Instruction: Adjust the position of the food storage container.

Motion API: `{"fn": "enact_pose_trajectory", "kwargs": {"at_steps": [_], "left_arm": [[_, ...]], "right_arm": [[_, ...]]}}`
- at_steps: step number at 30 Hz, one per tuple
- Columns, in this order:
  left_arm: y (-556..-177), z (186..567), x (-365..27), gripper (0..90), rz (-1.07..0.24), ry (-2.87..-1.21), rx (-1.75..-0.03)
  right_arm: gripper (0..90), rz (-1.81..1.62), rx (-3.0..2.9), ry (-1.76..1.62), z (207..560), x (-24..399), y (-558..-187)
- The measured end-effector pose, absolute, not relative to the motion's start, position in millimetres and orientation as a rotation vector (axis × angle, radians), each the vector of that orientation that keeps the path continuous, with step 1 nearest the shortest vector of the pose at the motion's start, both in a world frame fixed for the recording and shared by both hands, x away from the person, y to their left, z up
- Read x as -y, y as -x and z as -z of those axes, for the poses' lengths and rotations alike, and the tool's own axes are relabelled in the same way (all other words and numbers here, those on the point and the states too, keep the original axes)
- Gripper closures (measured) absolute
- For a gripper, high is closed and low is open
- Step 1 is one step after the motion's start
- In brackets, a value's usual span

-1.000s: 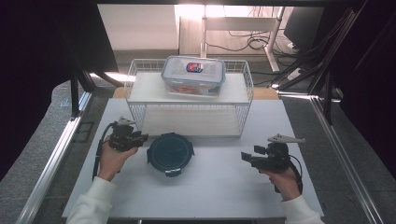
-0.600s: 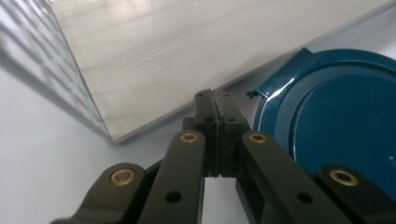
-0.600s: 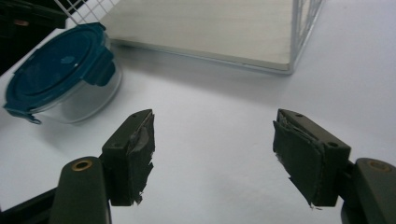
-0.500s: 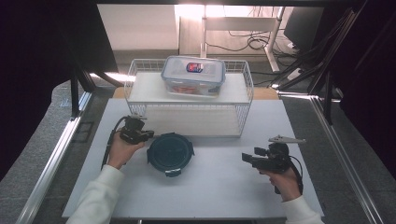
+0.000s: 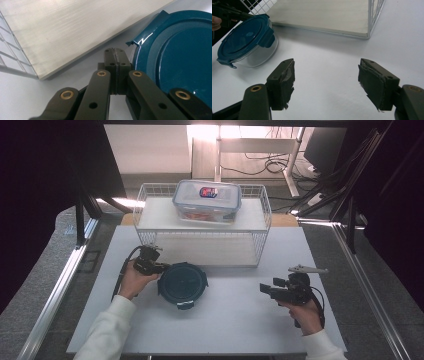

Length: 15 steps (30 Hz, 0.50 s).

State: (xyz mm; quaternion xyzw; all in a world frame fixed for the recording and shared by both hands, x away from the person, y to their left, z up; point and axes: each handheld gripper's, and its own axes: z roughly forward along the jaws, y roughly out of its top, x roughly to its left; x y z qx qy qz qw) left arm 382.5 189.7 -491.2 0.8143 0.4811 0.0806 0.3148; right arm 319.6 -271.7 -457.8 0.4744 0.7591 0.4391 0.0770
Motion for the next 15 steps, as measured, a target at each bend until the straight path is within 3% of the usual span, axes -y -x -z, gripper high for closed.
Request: {"fn": "enact_pose_trajectory", "kwargs": {"at_steps": [15], "left_arm": [[-373,491,-167,90.0,-0.152,-2.159,-1.202]], "right_arm": [[29.7,-1.322,-2.291,-1.411,456,266,-319]]}}
